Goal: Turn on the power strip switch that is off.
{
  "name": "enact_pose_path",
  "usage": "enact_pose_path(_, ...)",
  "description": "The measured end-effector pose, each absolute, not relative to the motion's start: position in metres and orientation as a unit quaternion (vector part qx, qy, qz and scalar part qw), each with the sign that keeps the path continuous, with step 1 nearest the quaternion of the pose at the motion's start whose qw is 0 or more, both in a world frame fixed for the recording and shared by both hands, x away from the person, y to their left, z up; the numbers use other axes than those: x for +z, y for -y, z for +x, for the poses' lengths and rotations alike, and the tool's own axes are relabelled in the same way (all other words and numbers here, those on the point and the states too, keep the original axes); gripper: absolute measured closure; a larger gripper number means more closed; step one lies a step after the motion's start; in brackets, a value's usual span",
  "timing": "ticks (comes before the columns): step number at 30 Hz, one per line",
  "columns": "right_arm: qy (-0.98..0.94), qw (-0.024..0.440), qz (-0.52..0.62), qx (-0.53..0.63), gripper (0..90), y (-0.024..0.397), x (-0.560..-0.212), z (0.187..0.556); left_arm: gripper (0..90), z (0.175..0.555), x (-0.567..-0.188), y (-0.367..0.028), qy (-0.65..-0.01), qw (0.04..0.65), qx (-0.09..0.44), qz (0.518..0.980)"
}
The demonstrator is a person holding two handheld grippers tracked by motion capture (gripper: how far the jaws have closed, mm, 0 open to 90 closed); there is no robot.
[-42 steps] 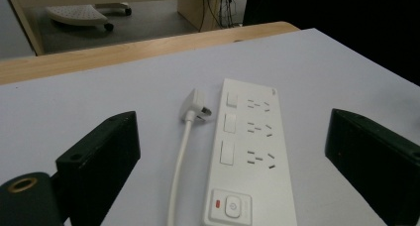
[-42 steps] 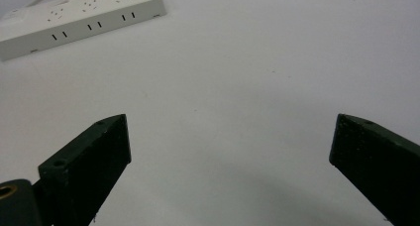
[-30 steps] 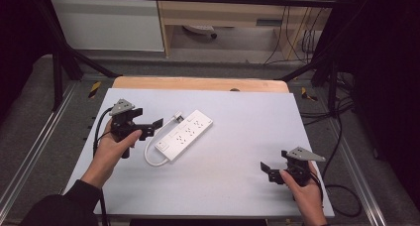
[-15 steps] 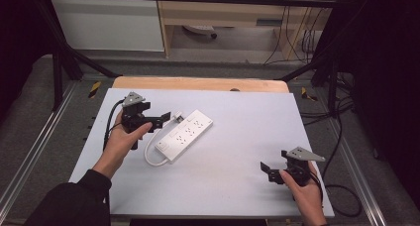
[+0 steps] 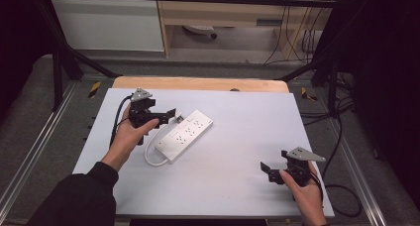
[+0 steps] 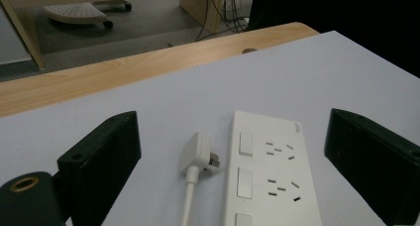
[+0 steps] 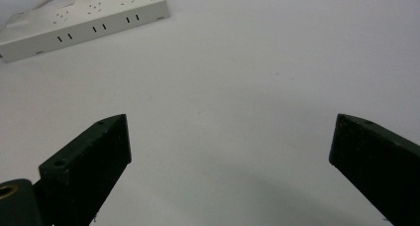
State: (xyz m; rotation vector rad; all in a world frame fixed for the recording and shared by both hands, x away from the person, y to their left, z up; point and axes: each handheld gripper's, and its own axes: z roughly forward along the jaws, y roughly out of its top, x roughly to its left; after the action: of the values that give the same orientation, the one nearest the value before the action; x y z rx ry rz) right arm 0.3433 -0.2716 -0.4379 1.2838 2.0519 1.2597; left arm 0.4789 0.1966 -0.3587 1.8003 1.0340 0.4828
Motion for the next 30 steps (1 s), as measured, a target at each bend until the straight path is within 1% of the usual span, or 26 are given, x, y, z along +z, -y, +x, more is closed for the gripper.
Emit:
enact_pose_path(11, -0.735, 0.203, 0.461, 0.454, 3.1, 0.272, -0.437, 0.343, 7.8, 0.492, -0.363, -0.187, -0.426, 0.478, 0.202, 0.741)
enact_pose_path(15, -0.735, 0.203, 0.459, 0.456, 3.1, 0.272, -0.437, 0.342, 8.1, 0.495, -0.365, -0.183, -0.427, 0.485, 0.197, 0.737)
enact_pose_path(30, -0.736, 0.200, 0.459, 0.456, 3.2, 0.272, -0.437, 0.342, 9.3, 0.504, -0.371, -0.174, -0.431, 0.480, 0.200, 0.738)
